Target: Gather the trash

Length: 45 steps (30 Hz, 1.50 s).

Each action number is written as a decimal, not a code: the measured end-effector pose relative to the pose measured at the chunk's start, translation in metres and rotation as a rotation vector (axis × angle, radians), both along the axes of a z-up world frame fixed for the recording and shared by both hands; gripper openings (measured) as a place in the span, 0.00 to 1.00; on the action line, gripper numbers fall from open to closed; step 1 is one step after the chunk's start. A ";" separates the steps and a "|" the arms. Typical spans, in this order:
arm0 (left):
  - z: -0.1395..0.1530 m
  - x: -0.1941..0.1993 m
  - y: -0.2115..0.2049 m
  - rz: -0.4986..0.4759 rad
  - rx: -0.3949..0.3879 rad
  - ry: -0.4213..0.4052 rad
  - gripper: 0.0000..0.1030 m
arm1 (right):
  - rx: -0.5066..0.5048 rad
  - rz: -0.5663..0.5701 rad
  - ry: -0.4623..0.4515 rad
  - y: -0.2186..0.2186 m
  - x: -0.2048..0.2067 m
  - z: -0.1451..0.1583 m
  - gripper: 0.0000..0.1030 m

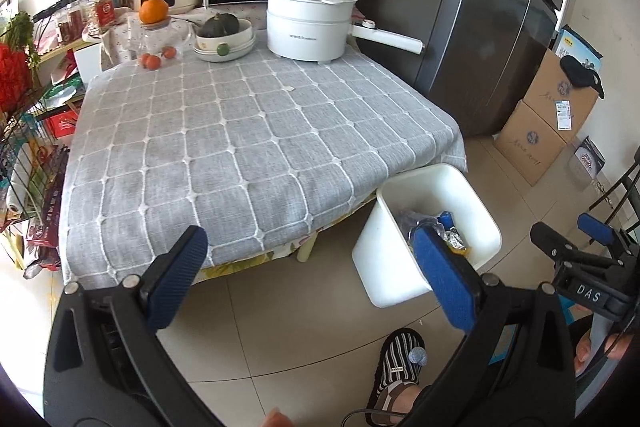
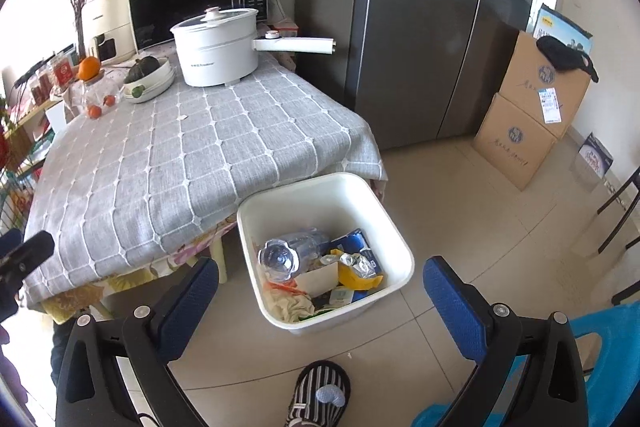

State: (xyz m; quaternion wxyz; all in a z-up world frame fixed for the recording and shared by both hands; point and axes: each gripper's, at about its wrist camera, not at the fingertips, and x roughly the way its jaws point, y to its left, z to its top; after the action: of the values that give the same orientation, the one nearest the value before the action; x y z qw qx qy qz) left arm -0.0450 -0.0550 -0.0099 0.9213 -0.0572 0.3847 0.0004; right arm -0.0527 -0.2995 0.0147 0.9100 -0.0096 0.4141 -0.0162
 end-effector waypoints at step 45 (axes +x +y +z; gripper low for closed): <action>0.004 -0.021 0.009 0.002 -0.041 -0.030 0.99 | 0.012 -0.010 -0.070 0.023 -0.017 0.007 1.00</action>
State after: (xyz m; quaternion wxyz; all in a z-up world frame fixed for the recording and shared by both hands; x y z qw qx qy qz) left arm -0.0657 -0.0457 -0.0064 0.9255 -0.0766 0.3708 -0.0076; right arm -0.0693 -0.2761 0.0220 0.9239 -0.0014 0.3822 -0.0183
